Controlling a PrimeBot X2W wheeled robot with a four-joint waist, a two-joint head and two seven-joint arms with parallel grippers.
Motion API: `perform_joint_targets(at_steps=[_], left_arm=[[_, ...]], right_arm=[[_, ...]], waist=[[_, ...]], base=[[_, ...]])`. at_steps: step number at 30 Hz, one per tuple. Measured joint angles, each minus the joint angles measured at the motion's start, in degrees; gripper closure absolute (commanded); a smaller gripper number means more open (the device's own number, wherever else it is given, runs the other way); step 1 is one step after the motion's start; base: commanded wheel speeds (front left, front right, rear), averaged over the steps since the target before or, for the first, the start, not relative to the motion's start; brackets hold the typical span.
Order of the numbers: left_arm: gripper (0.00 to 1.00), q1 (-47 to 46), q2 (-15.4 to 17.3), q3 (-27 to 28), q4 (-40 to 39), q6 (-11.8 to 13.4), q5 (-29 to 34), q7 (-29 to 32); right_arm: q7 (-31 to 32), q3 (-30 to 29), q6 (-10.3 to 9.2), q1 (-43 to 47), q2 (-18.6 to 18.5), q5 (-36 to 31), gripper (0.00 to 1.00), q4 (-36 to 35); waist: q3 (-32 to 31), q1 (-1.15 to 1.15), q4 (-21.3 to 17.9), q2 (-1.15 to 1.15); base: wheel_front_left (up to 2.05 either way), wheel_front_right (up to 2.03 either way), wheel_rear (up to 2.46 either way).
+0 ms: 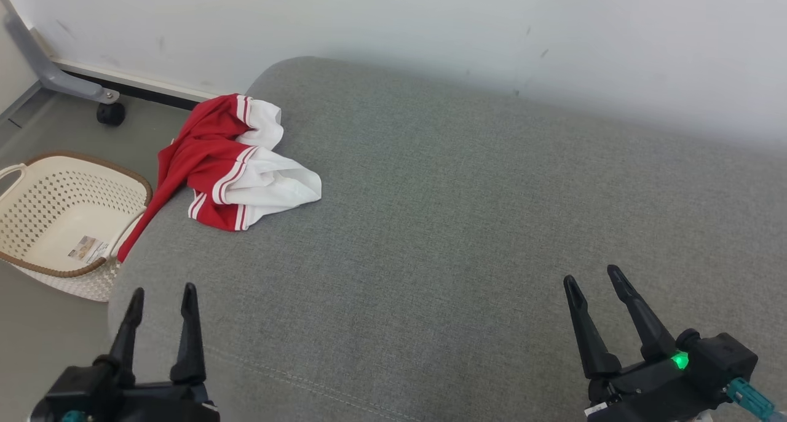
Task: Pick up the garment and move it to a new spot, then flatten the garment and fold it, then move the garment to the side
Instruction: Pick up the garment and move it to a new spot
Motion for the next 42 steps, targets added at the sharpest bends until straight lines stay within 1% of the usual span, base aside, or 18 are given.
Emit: perform_joint_targets(at_steps=[1,3,5,7,11,12,15,19,20,25,28,32,35,41,42], left_arm=[[0.0,-0.2,0.5,0.4,-0.3,0.0,-0.3,0.0],[0.0,-1.9,2.0,0.7,-0.7,-1.0,-0.3,0.0],[0.0,-4.4,2.6,0.7,-1.7,-1.5,-0.3,0.0],[0.0,-7.4,3.1,0.8,-1.8,-2.0,-0.4,0.8],[0.0,-14.3,5.6,2.1,0.0,-3.0,-2.3,3.6],[0.0,-16.3,5.9,2.5,0.8,-3.3,-3.7,4.7],[0.0,-21.5,7.4,3.2,3.0,-4.0,-5.3,7.7],[0.0,-28.5,9.6,5.3,8.4,-4.4,-9.1,13.2],[0.0,-30.0,10.6,5.4,9.9,-4.5,-9.5,14.7],[0.0,-36.5,14.2,7.5,17.2,-4.9,-12.5,20.6],[0.0,-40.0,15.3,9.3,20.6,-4.9,-14.9,23.3],[0.0,-43.2,16.1,10.5,25.9,-4.9,-15.9,26.5],[0.0,-45.0,16.8,11.9,29.4,-3.9,-17.8,28.0],[0.0,-48.0,17.8,13.6,35.7,-2.8,-18.9,30.3],[0.0,-48.4,17.8,14.2,36.7,-2.2,-19.3,30.7]], right_arm=[[0.0,0.2,0.16,-0.3,0.2,-0.2,0.0,0.1],[0.0,0.1,0.31,-0.6,0.4,-0.2,0.0,0.0],[0.0,0.0,0.32,-0.6,0.4,-0.3,0.0,0.0],[0.0,0.2,0.34,-0.6,0.4,-0.7,0.0,0.0],[0.0,0.9,0.83,-1.4,0.6,-1.2,0.0,-0.2],[0.0,1.3,0.9,-1.9,0.7,-1.2,0.0,-0.2],[0.0,2.5,1.36,-3.2,1.1,-1.6,0.0,-0.9],[0.0,3.2,1.53,-4.9,1.4,-1.8,0.0,-1.4],[0.0,3.3,1.83,-5.4,1.5,-1.9,0.0,-1.4],[0.0,4.1,1.99,-8.6,1.8,-2.4,0.0,-1.8],[0.0,5.0,2.33,-11.1,2.4,-2.9,0.0,-2.0],[0.0,5.7,2.35,-14.2,2.9,-3.8,0.0,-2.8],[0.0,6.2,2.43,-15.7,3.0,-4.4,0.0,-3.5],[0.0,6.3,2.86,-18.1,2.8,-4.8,0.0,-3.6],[0.0,6.2,2.86,-18.4,2.8,-4.8,0.0,-3.7]], waist=[[0.1,0.0,-0.2,0.0],[0.2,-0.01,-0.7,-0.01],[0.6,0.0,-1.0,0.0],[1.2,0.0,-1.3,0.0],[2.5,0.0,-1.9,-0.01],[2.9,0.0,-2.1,-0.01],[4.2,0.0,-2.7,-0.01],[6.3,0.0,-3.8,-0.01],[6.9,0.0,-4.1,-0.01],[9.9,0.01,-6.2,0.0],[11.8,0.01,-7.6,0.0],[14.5,0.01,-9.6,0.0],[16.5,0.01,-11.1,0.0],[20.4,0.01,-14.2,0.0],[21.0,0.01,-14.7,0.0]], base=[[0.0,0.0,0.0],[0.0,0.0,0.0],[0.0,0.0,0.0],[0.0,0.0,0.0],[0.0,0.0,0.0],[0.0,0.0,0.0],[0.0,0.0,0.0],[0.0,0.0,0.0],[0.0,0.0,0.0],[0.0,0.0,0.0],[0.0,0.0,0.0],[0.0,0.0,0.0],[0.0,0.0,0.0],[0.0,0.0,0.0],[0.0,0.0,0.0]])
